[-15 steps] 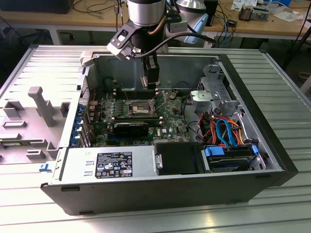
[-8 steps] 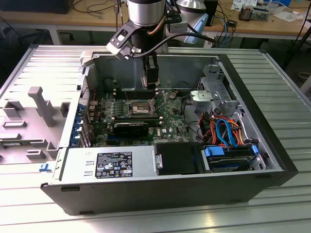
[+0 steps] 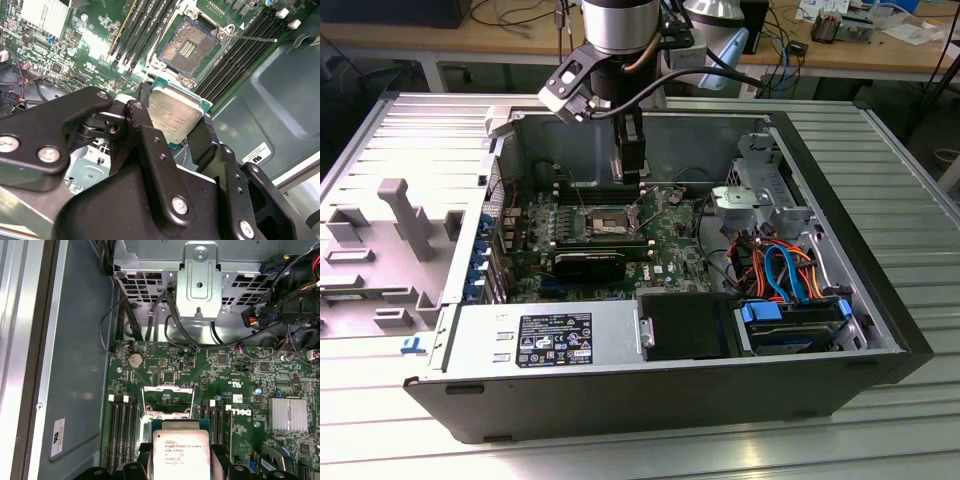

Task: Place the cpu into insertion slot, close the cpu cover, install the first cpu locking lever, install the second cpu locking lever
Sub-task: 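Place the cpu into insertion slot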

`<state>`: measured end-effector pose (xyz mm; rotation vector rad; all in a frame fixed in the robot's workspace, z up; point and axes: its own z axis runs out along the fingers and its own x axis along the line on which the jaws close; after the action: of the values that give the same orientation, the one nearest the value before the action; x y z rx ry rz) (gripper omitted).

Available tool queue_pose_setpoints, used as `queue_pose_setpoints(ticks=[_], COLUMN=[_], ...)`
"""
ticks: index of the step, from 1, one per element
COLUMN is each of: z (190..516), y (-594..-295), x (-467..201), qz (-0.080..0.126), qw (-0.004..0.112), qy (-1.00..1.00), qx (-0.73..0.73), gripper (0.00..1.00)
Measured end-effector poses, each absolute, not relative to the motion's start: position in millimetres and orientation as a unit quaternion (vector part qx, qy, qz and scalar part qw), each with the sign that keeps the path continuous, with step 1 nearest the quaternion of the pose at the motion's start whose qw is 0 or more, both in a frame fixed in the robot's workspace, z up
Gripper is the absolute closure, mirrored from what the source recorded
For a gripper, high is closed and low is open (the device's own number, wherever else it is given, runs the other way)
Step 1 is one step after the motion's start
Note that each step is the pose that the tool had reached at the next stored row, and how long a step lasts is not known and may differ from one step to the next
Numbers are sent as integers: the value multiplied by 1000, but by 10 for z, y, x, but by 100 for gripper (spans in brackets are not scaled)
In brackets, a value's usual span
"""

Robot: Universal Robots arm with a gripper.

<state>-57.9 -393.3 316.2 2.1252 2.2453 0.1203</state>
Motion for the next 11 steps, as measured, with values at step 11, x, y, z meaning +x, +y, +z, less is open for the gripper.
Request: queue_pose_setpoints(ticks=[11], z=[3162], y=[-3933], x=[-579], qz=[39], qw=[24], qy=[723], qx=[690], gripper=[45])
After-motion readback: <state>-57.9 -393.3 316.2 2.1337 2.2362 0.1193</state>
